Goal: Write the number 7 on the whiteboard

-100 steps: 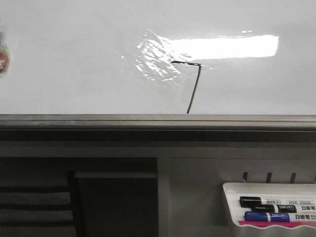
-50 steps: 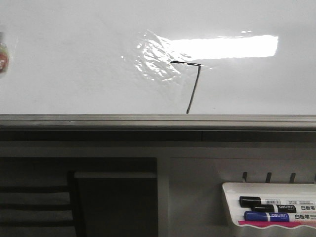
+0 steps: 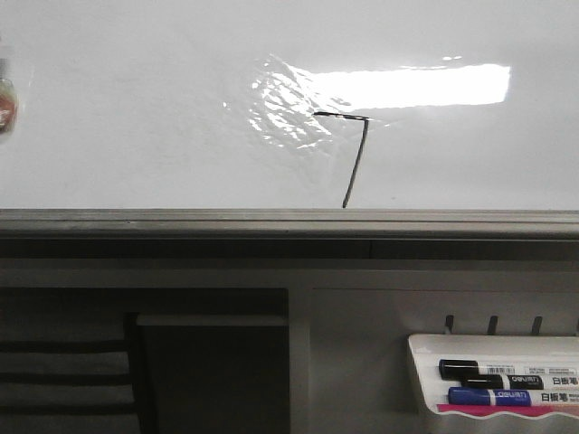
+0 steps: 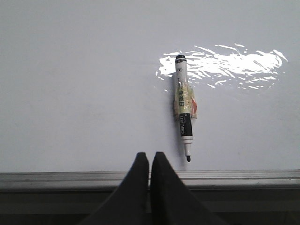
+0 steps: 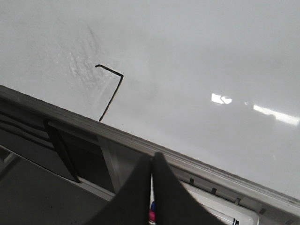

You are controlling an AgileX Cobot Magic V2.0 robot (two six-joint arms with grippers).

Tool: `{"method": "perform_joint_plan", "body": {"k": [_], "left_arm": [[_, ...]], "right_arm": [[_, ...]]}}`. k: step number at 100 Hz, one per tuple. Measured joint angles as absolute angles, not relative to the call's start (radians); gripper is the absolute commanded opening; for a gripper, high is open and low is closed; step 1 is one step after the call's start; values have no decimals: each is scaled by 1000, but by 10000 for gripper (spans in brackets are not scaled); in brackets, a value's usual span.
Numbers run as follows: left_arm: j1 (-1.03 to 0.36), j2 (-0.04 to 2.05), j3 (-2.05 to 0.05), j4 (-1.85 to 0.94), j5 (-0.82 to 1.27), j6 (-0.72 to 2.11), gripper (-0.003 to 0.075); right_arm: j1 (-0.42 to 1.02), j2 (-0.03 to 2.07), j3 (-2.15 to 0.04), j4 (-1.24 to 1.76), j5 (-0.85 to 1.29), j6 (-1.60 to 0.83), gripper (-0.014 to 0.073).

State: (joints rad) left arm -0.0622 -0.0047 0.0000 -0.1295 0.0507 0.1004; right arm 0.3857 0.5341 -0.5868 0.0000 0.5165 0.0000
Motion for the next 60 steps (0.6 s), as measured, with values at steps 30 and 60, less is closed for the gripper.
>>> {"method": "perform_joint_plan", "body": {"k": [30, 60], "left_arm": [[-62, -5, 0, -129, 51, 100, -20], [-62, -5, 0, -131, 51, 100, -20]], "right_arm": [[386, 534, -587, 0, 517, 0, -71], [327, 438, -500, 23, 464, 0, -71]]}}
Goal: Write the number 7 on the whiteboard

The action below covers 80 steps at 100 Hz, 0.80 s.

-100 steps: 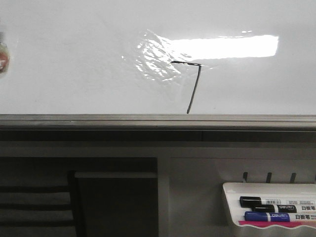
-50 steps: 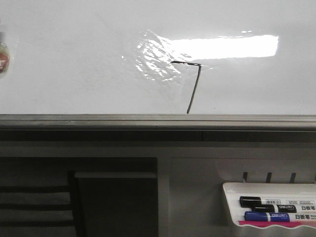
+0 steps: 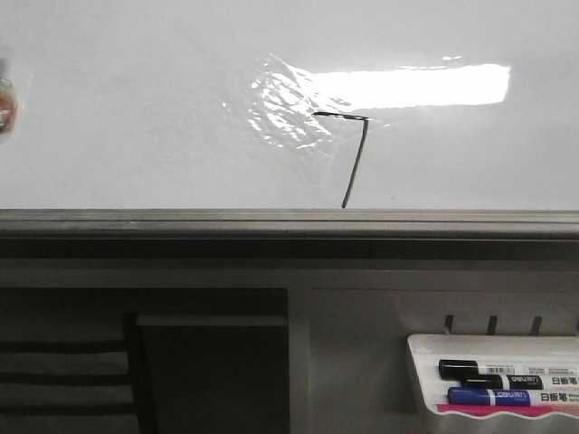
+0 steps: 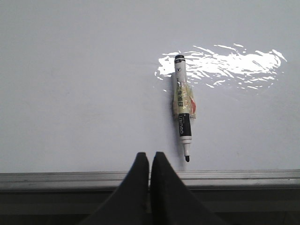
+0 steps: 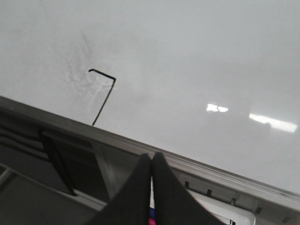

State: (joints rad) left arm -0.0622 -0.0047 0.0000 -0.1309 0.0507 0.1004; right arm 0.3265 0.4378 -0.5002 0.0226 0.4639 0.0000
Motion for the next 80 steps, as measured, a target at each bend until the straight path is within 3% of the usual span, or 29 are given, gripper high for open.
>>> {"method": "perform_joint_plan", "body": {"k": [45, 80], "left_arm": [[-62, -5, 0, -131, 51, 100, -20], [-62, -5, 0, -131, 51, 100, -20]], "right_arm": [[29, 112, -96, 60, 175, 0, -71], [-31, -1, 9, 60, 121, 0, -71]]}}
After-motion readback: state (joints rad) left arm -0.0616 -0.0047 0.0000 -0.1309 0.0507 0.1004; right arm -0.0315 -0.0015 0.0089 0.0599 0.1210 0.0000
